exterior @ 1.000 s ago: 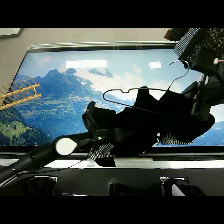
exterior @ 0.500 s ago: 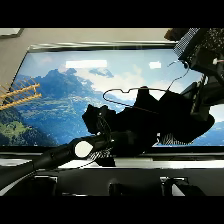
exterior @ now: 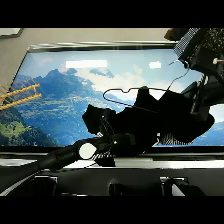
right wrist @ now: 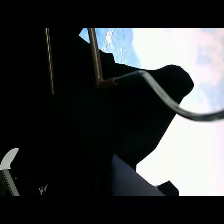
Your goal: Fold the clothes and pants, and hang the long-sleeved shirts on hangers.
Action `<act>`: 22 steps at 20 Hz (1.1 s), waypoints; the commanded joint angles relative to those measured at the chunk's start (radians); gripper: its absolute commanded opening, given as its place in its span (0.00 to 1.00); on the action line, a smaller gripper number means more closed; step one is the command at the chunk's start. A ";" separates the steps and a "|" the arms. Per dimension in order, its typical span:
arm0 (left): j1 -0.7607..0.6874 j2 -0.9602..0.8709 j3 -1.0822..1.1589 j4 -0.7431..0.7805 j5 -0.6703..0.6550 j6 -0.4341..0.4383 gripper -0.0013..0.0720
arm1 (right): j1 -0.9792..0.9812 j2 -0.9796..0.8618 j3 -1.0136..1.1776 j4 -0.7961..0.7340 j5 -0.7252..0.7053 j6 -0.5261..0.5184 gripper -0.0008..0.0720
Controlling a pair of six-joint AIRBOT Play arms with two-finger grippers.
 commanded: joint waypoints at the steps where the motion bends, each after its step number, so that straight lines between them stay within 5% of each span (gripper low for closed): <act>1: -0.001 -0.024 0.001 -0.002 0.037 -0.032 0.05 | 0.000 0.002 0.000 0.001 0.000 0.000 0.05; 7: 0.158 0.034 0.003 0.002 -0.051 -0.067 0.04 | 0.000 0.066 0.000 -0.063 -0.024 0.052 0.04; 11: 0.353 0.056 0.086 0.002 -0.306 0.105 0.04 | 0.001 0.079 0.000 -0.058 0.011 0.093 0.04; 14: 0.446 0.053 0.155 0.039 -0.410 0.121 0.04 | 0.001 0.079 0.000 -0.057 0.012 0.093 0.04; 22: 0.545 0.050 0.226 0.051 -0.446 0.122 0.04 | 0.001 0.067 -0.006 -0.036 0.004 0.092 0.04</act>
